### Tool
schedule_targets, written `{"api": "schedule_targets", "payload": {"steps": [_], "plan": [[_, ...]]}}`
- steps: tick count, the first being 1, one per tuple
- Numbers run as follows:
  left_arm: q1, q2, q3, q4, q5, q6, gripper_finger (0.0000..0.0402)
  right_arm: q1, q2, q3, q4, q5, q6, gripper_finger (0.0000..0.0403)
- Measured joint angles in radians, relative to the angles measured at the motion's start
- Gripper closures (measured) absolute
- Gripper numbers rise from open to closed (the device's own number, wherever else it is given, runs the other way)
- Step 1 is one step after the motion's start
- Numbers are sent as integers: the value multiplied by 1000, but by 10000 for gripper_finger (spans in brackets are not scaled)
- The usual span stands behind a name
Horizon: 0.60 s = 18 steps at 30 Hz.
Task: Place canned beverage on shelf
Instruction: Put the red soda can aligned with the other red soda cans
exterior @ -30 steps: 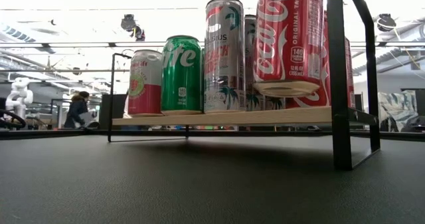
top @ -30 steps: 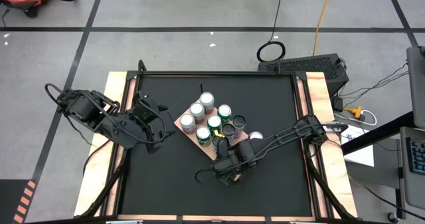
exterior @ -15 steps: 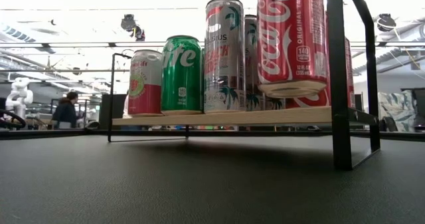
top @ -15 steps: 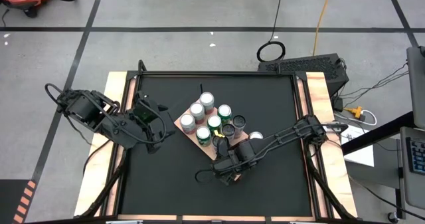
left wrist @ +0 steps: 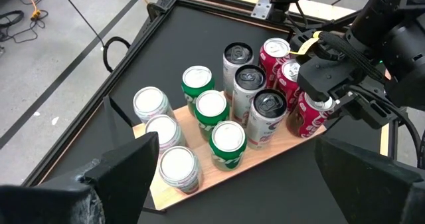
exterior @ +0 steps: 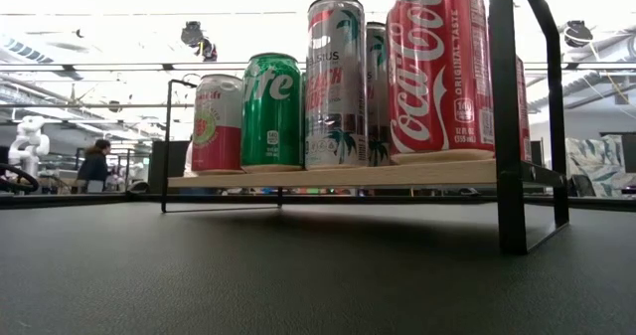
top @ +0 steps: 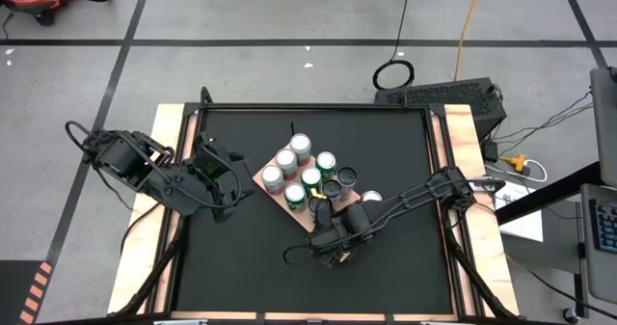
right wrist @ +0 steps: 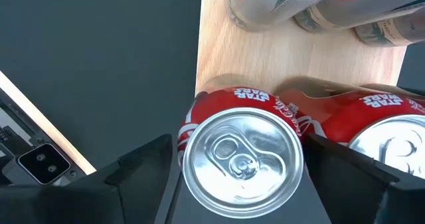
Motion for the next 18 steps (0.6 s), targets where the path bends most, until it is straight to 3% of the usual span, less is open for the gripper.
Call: {"api": "schedule_targets", "payload": {"steps": [8,18], "plan": [[-1,0,0,0,0,-3,4,0,-3,7,-2,-5,7,87],[-41,0,0,16,1,-51,4,-1,-4,164,-14,0,-29,87]]}}
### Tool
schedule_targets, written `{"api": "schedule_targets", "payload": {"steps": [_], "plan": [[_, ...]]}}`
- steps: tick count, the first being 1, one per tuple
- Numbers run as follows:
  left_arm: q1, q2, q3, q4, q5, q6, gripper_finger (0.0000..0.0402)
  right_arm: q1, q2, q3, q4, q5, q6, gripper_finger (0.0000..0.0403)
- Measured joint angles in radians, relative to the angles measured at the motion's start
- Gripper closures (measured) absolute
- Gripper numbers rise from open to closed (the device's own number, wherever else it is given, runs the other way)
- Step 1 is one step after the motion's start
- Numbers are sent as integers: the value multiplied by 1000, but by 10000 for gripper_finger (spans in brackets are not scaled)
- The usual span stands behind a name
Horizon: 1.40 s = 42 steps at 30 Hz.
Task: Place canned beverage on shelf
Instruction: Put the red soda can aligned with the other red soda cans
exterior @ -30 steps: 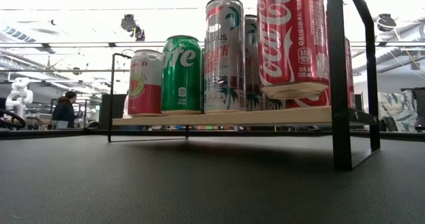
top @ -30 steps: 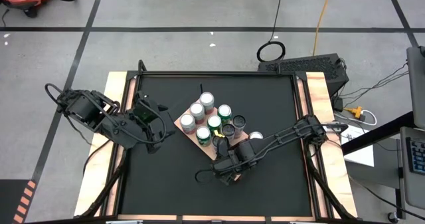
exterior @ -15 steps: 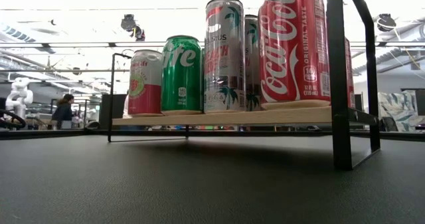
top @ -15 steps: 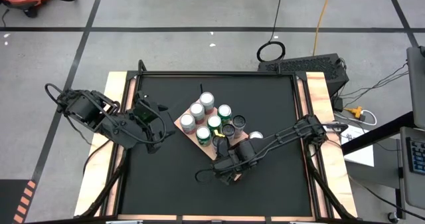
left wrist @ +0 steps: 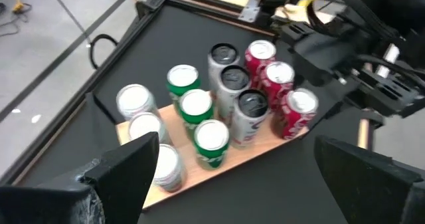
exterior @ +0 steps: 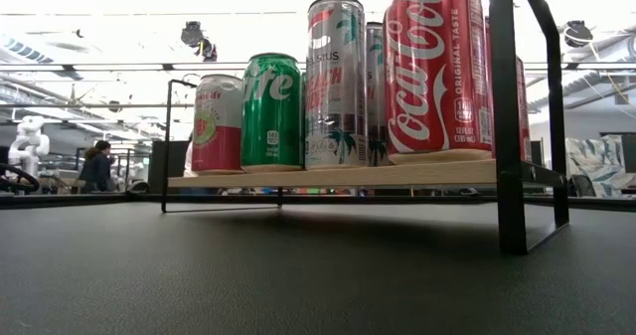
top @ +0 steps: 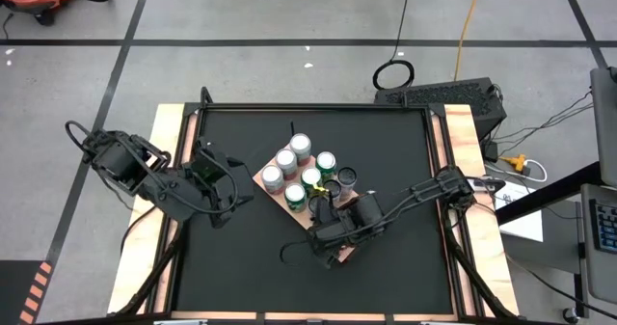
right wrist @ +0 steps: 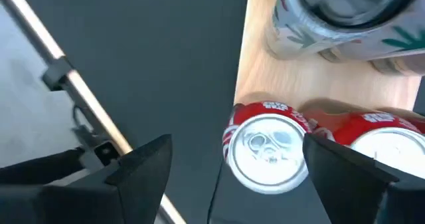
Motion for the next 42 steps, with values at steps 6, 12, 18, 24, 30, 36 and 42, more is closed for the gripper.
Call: {"api": "schedule_targets", "payload": {"steps": [6,12,18,24,30,36,42], "plan": [[-33,3,0,62,-2,-13,4,-10,-4,76,-78,2,-40,87],[-76,49,0,123,22,-23,4,-26,-74,76,-81,-4,-73,87],[-121,147,0,188,60,-40,4,-43,-195,76,-81,22,-121,88],[-131,255,0,296,86,-68,32,-76,-300,76,-81,47,-235,88],[-115,358,0,354,119,-118,80,-107,-359,76,-81,46,-334,88],[-82,443,0,436,149,-144,123,-122,-418,-46,-81,-9,-394,89],[-54,515,0,506,155,-144,154,-122,-520,-246,-82,-33,-389,89]]}}
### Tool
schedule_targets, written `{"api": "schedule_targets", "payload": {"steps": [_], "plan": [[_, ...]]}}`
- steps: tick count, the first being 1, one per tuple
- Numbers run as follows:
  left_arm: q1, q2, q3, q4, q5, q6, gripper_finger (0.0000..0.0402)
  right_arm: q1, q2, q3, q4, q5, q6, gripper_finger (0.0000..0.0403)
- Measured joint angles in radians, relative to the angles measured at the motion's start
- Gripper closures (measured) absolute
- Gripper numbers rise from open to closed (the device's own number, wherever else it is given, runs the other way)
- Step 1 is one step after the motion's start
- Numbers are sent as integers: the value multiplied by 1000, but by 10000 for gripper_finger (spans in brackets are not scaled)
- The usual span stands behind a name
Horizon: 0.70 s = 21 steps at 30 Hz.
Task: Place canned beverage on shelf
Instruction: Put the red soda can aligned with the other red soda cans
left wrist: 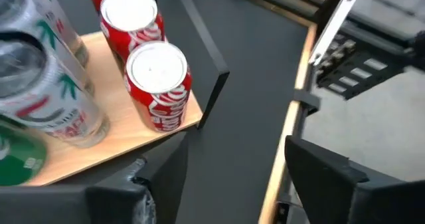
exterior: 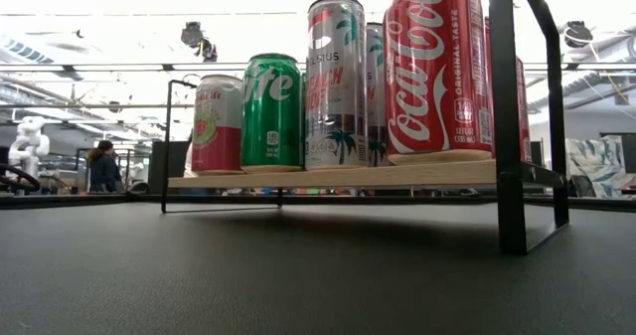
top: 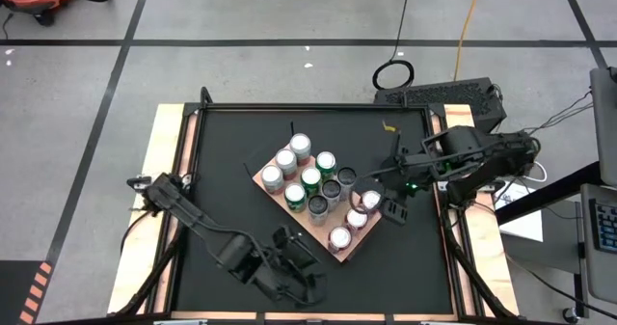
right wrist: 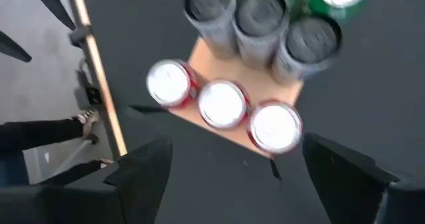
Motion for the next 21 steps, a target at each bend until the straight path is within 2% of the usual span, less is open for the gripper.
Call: {"api": "schedule_targets", "payload": {"steps": [6,12,21], "plan": [[31,76,0,17,11,-1,184,0,-130,-231,16,1,65,89],[62,136,0,74,12,0,212,1,-250,-428,144,1,143,89],[75,157,1,72,1,-28,248,1,-314,-470,195,16,167,89]]}}
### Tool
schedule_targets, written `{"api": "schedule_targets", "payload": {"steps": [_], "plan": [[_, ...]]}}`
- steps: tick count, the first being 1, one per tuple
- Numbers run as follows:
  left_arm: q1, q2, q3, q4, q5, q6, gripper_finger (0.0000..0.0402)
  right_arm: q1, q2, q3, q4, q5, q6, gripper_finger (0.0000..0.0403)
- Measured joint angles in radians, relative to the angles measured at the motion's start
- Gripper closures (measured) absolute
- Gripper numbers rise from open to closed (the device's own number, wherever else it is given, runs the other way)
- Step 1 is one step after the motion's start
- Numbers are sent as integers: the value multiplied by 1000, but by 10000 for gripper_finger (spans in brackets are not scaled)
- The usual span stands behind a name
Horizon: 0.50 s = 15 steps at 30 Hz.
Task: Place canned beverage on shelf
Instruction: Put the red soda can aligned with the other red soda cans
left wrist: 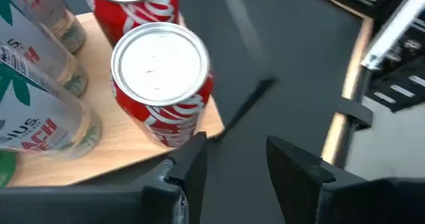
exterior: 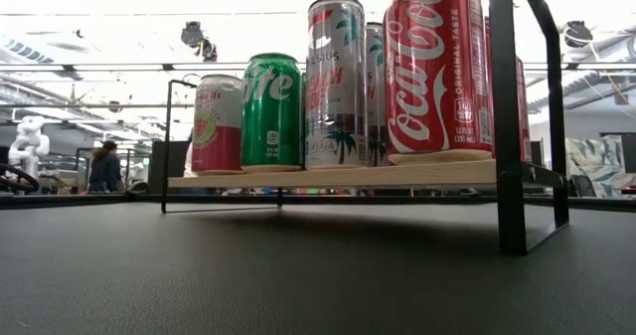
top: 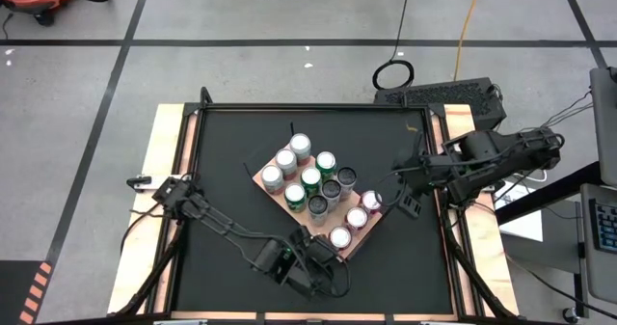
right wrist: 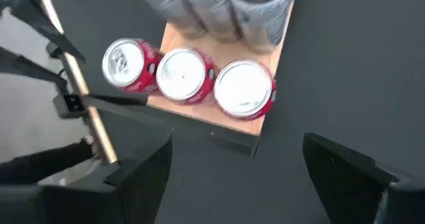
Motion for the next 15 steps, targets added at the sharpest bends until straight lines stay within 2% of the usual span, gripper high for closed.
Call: {"api": "schedule_targets", "payload": {"steps": [8,15], "plan": [[28,29,0,-28,-21,-49,275,0,0,0,24,38,-30,89],[35,36,0,-19,-21,-61,277,0,0,0,28,38,-40,89]]}}
